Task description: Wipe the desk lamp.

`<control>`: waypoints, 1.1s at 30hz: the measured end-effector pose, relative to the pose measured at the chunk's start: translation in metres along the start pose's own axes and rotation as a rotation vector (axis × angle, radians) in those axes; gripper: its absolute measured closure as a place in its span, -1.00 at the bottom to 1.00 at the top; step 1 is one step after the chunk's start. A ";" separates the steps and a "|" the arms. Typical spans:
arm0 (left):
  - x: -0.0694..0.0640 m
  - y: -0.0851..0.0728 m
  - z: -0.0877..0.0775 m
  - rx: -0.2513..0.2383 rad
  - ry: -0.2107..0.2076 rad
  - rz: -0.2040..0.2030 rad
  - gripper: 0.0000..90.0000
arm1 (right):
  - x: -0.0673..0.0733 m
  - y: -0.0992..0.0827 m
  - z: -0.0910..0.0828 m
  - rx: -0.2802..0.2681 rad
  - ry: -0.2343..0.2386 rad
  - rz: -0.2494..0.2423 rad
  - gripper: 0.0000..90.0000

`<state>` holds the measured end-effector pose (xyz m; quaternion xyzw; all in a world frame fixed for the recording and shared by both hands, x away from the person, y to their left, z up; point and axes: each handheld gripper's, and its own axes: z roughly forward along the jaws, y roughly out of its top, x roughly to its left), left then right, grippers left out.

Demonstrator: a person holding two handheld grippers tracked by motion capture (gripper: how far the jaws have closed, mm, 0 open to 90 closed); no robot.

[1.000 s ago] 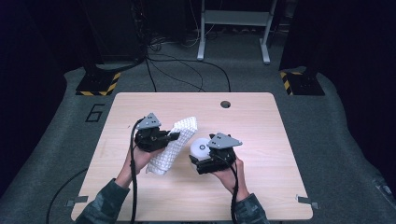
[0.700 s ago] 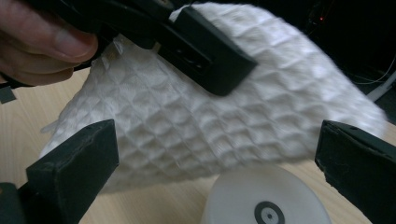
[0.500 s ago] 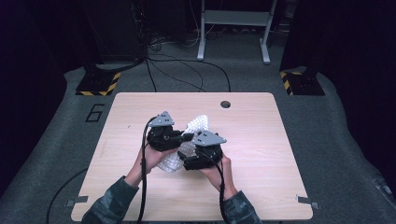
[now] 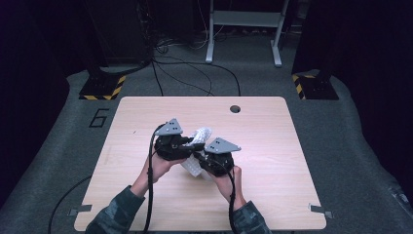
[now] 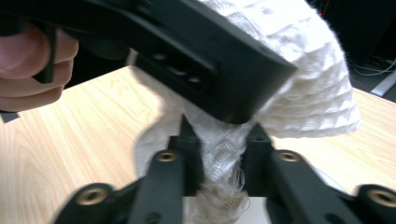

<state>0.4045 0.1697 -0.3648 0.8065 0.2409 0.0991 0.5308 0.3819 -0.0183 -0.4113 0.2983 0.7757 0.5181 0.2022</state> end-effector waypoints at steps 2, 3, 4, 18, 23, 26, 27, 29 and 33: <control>-0.002 -0.001 -0.004 -0.031 0.018 0.023 0.14 | -0.001 0.001 -0.002 0.006 -0.001 0.004 0.79; -0.003 -0.001 -0.006 -0.039 0.033 0.031 0.00 | -0.002 0.002 -0.004 0.007 -0.001 0.003 0.80; -0.003 -0.001 -0.009 -0.054 0.042 0.039 -0.14 | -0.004 0.002 -0.005 0.006 -0.003 0.001 0.80; 0.006 -0.042 -0.017 -0.080 0.145 0.001 -1.00 | -0.033 0.018 -0.050 -0.025 -0.105 -0.001 0.81; 0.016 -0.065 0.001 0.023 0.166 -0.064 -1.00 | -0.043 0.020 -0.067 -0.023 -0.161 0.006 0.81; 0.016 -0.077 0.012 0.031 0.162 -0.097 -1.00 | -0.049 0.017 -0.076 -0.022 -0.200 0.008 0.81; 0.015 -0.080 0.016 0.042 0.158 -0.095 -1.00 | -0.051 0.015 -0.079 -0.024 -0.209 0.016 0.81; 0.012 -0.087 0.025 0.059 0.146 -0.116 -1.00 | -0.056 0.011 -0.084 -0.023 -0.234 0.025 0.81; 0.002 -0.095 0.040 0.065 0.159 -0.137 -1.00 | -0.062 0.002 -0.087 0.005 -0.273 0.038 0.81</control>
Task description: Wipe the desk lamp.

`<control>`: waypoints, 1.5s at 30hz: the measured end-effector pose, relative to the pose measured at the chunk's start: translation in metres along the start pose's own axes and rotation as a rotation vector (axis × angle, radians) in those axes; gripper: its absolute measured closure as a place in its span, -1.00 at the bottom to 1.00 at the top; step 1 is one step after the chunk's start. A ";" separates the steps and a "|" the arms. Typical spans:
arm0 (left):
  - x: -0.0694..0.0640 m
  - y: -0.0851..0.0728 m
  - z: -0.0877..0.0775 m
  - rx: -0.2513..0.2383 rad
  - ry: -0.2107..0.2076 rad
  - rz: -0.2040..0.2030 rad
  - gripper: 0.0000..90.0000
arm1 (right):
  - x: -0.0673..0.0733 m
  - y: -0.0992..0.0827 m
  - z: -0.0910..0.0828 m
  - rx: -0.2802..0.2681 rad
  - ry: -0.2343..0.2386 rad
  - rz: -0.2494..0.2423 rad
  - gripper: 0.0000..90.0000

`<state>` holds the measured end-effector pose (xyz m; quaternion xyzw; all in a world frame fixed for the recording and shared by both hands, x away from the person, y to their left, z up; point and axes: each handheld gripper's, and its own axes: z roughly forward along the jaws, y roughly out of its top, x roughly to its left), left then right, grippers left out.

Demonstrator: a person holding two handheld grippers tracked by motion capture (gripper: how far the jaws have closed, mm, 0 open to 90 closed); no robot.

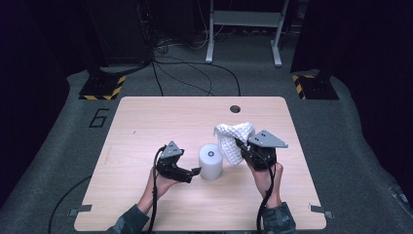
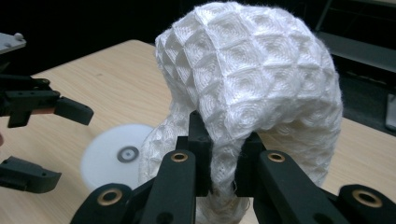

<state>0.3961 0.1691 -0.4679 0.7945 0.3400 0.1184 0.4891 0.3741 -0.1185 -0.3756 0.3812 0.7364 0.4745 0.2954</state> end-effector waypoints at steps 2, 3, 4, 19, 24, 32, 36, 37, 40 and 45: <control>-0.006 -0.003 0.006 -0.004 0.002 0.002 -1.00 | -0.002 -0.004 0.000 0.015 -0.008 0.002 0.81; -0.008 -0.004 0.007 -0.002 0.001 0.001 -1.00 | -0.003 -0.006 0.001 0.021 -0.011 -0.005 0.81; -0.011 -0.005 0.011 -0.020 0.013 0.007 -1.00 | -0.004 -0.008 0.000 0.027 -0.011 0.000 0.81; -0.025 -0.009 0.046 -0.080 0.057 0.010 -1.00 | -0.010 -0.026 0.003 0.061 -0.010 0.037 0.81; -0.027 -0.007 0.054 -0.109 0.080 0.030 -1.00 | -0.009 -0.027 0.004 0.063 -0.006 0.036 0.81; -0.029 -0.008 0.062 -0.150 0.087 0.047 -0.90 | -0.006 -0.025 0.004 0.066 0.012 0.033 0.81; -0.028 -0.009 0.062 -0.152 0.078 0.061 -0.86 | -0.002 -0.020 0.002 0.069 0.065 0.001 0.81; -0.028 -0.010 0.062 -0.151 0.078 0.062 -0.86 | 0.000 -0.019 0.002 0.069 0.086 -0.006 0.81; -0.029 -0.011 0.063 -0.168 0.086 0.064 -0.85 | 0.007 -0.016 0.008 0.098 0.166 -0.028 0.81; -0.030 -0.012 0.063 -0.176 0.079 0.057 -0.84 | 0.019 -0.019 0.029 0.195 0.186 -0.067 0.81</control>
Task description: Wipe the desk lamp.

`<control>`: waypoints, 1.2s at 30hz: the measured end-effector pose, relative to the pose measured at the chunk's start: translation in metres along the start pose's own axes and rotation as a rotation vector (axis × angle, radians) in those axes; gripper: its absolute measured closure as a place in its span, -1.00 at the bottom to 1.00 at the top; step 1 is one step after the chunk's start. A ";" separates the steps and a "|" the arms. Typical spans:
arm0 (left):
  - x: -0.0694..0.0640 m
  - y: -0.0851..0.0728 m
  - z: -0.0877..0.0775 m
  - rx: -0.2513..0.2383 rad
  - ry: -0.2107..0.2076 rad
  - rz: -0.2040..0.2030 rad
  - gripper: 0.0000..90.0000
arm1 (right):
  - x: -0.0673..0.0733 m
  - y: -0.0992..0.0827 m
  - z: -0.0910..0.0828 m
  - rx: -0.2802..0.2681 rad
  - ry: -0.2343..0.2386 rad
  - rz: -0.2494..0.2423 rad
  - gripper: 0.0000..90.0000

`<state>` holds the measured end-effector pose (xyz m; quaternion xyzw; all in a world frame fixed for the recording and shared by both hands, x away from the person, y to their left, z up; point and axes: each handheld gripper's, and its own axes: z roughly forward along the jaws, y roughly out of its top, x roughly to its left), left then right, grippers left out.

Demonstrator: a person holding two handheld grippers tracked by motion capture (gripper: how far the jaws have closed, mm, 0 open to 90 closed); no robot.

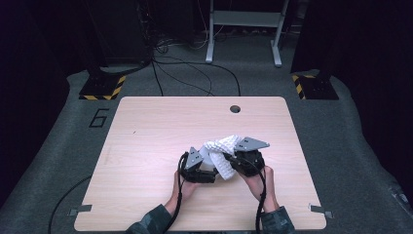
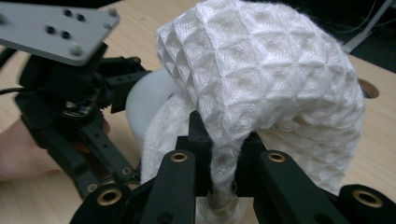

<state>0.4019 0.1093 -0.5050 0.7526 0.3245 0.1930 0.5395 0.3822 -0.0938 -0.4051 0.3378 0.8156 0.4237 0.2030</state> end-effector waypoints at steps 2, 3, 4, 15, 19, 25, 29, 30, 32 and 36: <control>0.001 0.000 0.000 0.000 0.005 0.016 -0.84 | -0.001 -0.002 0.008 0.022 -0.031 0.019 0.81; 0.001 0.000 0.000 -0.001 0.004 0.018 -0.84 | -0.002 -0.004 0.012 0.031 -0.049 0.024 0.81; 0.001 0.000 0.000 -0.001 0.003 0.018 -0.84 | -0.004 -0.007 0.016 0.042 -0.050 0.032 0.81; 0.001 0.000 0.000 0.002 0.002 0.030 -0.83 | -0.008 -0.045 0.049 0.111 -0.053 0.121 0.82; 0.001 0.000 0.000 0.000 0.005 0.034 -0.83 | -0.006 -0.057 0.059 0.154 -0.054 0.127 0.82; 0.001 0.000 0.000 0.003 0.003 0.038 -0.83 | -0.004 -0.073 0.071 0.198 -0.036 0.159 0.82; 0.002 0.000 0.000 0.003 -0.001 0.039 -0.83 | -0.004 -0.065 0.064 0.184 -0.036 0.151 0.82; 0.001 -0.001 0.001 -0.004 0.006 0.038 -0.83 | -0.006 -0.061 0.060 0.165 -0.034 0.138 0.82; 0.001 -0.001 0.001 -0.001 0.003 0.039 -0.83 | -0.008 -0.051 0.050 0.125 -0.033 0.115 0.82; 0.001 -0.001 0.001 -0.005 0.007 0.036 -0.83 | -0.012 -0.030 0.038 0.059 -0.052 0.061 0.82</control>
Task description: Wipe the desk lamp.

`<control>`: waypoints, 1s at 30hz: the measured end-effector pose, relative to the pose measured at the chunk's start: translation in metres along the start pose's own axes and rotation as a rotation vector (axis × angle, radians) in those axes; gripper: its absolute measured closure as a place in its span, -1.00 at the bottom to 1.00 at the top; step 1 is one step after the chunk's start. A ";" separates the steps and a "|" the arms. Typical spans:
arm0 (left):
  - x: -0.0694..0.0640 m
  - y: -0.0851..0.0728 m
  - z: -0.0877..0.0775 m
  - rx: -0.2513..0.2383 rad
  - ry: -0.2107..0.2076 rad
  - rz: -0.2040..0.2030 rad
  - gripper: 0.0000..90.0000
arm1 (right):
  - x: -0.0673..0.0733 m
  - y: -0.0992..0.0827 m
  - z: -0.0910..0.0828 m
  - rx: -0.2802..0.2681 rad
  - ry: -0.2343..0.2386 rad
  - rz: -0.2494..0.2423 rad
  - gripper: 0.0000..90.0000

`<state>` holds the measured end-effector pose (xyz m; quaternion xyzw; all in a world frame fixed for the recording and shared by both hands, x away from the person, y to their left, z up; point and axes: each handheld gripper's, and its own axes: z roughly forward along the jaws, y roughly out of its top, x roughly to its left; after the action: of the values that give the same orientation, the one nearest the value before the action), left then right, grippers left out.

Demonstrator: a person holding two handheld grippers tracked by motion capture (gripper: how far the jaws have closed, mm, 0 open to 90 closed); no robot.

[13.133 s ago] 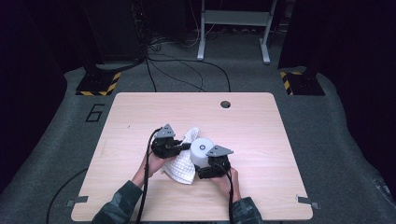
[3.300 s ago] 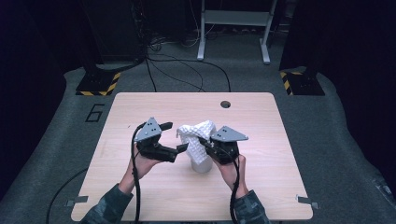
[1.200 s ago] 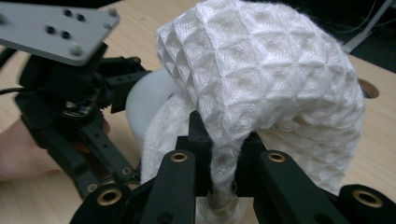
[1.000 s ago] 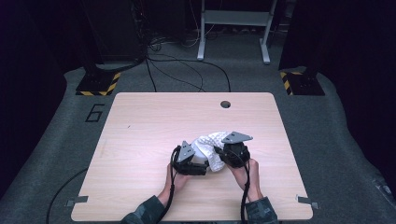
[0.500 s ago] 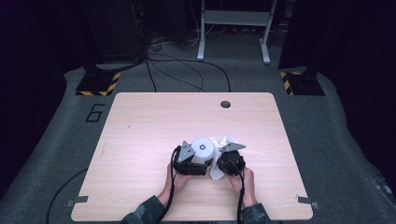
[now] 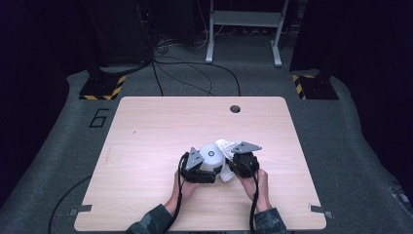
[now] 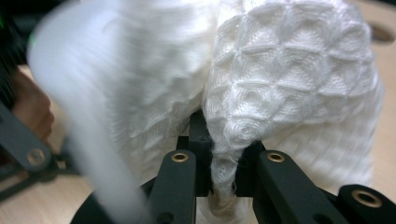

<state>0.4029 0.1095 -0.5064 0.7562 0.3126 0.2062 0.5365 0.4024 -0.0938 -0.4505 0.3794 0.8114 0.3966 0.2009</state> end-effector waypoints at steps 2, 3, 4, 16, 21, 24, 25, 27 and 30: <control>0.000 0.000 0.000 0.000 0.000 0.001 -0.83 | -0.004 0.007 0.001 -0.018 0.000 -0.023 0.82; 0.000 0.000 0.000 0.003 -0.003 0.005 -0.83 | -0.006 0.009 0.002 -0.015 0.008 -0.028 0.82; 0.001 0.000 0.000 0.007 -0.009 0.005 -0.83 | -0.008 0.010 0.005 -0.017 0.015 -0.032 0.82; 0.000 -0.001 0.001 -0.004 0.003 0.006 -0.83 | -0.017 -0.015 0.040 0.078 0.076 -0.028 0.82; 0.000 -0.001 0.001 -0.006 0.001 0.008 -0.83 | -0.018 -0.027 0.049 0.126 0.104 -0.028 0.82; 0.000 -0.001 0.001 -0.008 0.001 0.007 -0.83 | -0.021 -0.023 0.048 0.112 0.108 -0.059 0.82; 0.000 -0.001 0.001 -0.008 0.001 0.008 -0.83 | -0.021 -0.019 0.046 0.100 0.105 -0.053 0.82; 0.000 -0.001 0.001 -0.008 0.002 0.008 -0.83 | -0.022 -0.010 0.040 0.061 0.104 -0.068 0.82; 0.000 -0.001 0.001 -0.008 0.002 0.009 -0.83 | -0.023 0.006 0.032 0.021 0.099 -0.105 0.82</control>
<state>0.4034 0.1091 -0.5078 0.7552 0.3089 0.2107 0.5384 0.4398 -0.0934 -0.4646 0.3185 0.8431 0.3954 0.1772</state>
